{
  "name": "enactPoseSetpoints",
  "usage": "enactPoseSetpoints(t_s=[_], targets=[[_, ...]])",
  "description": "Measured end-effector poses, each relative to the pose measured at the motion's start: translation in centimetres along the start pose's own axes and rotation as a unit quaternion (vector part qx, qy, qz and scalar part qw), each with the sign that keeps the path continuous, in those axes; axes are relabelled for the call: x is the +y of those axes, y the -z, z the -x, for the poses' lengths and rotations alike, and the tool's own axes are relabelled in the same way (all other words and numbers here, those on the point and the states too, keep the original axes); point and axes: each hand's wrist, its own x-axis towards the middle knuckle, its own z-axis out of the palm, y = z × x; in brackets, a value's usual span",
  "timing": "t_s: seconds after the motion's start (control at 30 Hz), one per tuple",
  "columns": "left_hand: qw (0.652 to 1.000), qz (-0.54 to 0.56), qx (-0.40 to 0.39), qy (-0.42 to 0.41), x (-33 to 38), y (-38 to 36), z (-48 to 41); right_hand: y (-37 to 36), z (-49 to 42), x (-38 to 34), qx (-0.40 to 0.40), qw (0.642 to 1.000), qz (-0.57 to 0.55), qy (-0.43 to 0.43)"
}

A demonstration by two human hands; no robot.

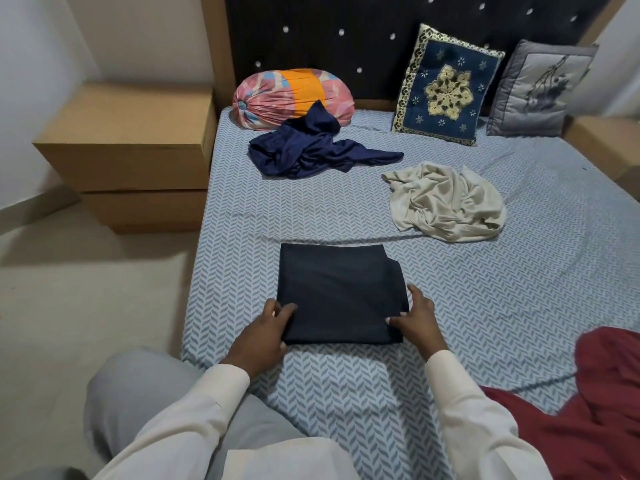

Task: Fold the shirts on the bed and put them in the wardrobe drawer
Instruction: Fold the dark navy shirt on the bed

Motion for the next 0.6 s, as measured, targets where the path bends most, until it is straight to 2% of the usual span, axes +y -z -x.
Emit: enactPoseSetpoints(t_s=[0.03,0.1,0.2,0.37,0.47,0.57,0.6], targets=[[0.997,0.068,0.017,0.029,0.2,0.1,0.1,0.0,0.2,0.2,0.003,0.999,0.028,-0.014],[0.969,0.203,0.042,0.135,0.4,0.1,-0.4,-0.3,0.5,0.6,0.003,0.996,0.089,-0.017],[0.936,0.272,0.02,0.224,1.0,-0.6,-1.8,-0.4,0.5,0.6,0.016,0.992,0.126,-0.018],[0.906,0.343,0.0,0.246,1.2,-1.2,-2.2,-0.4,-1.6,-1.2,0.049,0.989,0.138,0.029],[0.869,0.434,0.009,0.239,0.3,-1.2,-1.9,-0.9,-5.8,-2.4,0.008,0.988,0.15,0.042],[0.805,0.532,0.0,0.265,0.4,-1.0,-1.4,-1.8,-10.1,-4.3,-0.052,0.983,0.177,0.013],[0.795,0.543,0.002,0.269,0.6,-1.0,-1.3,-2.1,-11.2,-4.6,-0.071,0.981,0.182,0.007]])
